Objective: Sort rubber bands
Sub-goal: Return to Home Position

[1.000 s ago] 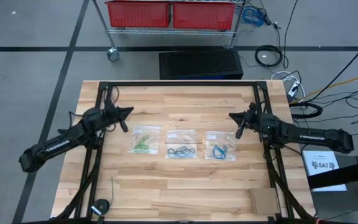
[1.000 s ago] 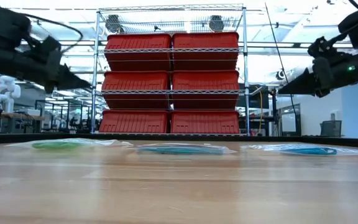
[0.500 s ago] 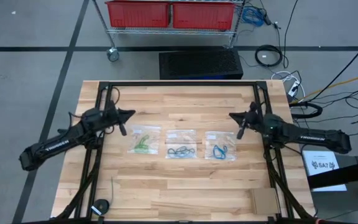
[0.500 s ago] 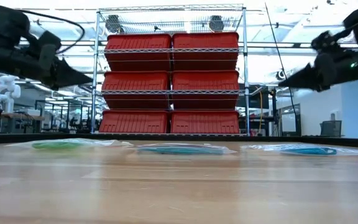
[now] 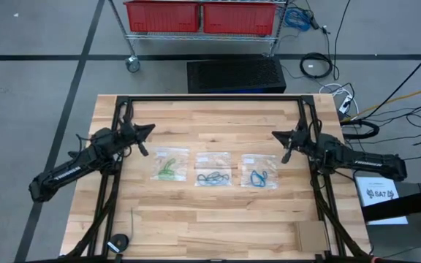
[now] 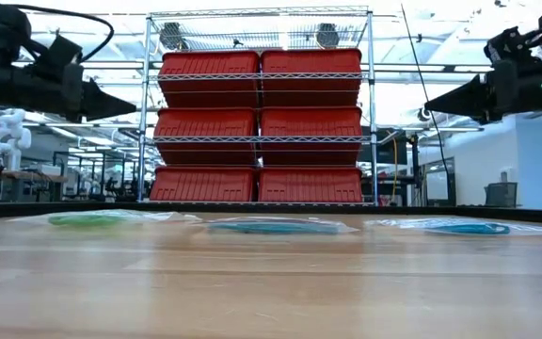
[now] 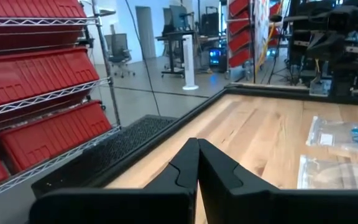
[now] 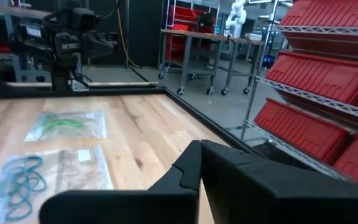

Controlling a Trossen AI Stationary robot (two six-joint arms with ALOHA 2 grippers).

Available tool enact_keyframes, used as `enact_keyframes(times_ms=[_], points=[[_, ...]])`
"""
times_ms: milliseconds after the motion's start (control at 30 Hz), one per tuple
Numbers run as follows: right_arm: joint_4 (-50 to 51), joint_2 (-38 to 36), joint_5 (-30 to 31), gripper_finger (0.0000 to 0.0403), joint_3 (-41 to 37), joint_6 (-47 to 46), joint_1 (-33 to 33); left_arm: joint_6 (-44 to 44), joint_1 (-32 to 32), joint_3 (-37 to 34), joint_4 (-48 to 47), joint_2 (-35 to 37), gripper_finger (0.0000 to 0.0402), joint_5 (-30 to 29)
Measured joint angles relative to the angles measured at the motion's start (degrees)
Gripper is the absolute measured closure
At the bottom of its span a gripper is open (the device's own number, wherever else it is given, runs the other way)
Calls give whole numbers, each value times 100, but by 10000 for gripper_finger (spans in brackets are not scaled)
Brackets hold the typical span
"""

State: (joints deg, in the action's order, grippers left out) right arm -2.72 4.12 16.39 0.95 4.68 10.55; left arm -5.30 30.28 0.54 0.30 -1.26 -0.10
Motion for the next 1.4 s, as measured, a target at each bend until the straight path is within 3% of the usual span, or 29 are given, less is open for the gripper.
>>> enact_keyframes(times_ms=[1400], points=[[0, 2, -3, 403, 2, -60, 0, 37, 0, -2, 46, 0, 388, -24]])
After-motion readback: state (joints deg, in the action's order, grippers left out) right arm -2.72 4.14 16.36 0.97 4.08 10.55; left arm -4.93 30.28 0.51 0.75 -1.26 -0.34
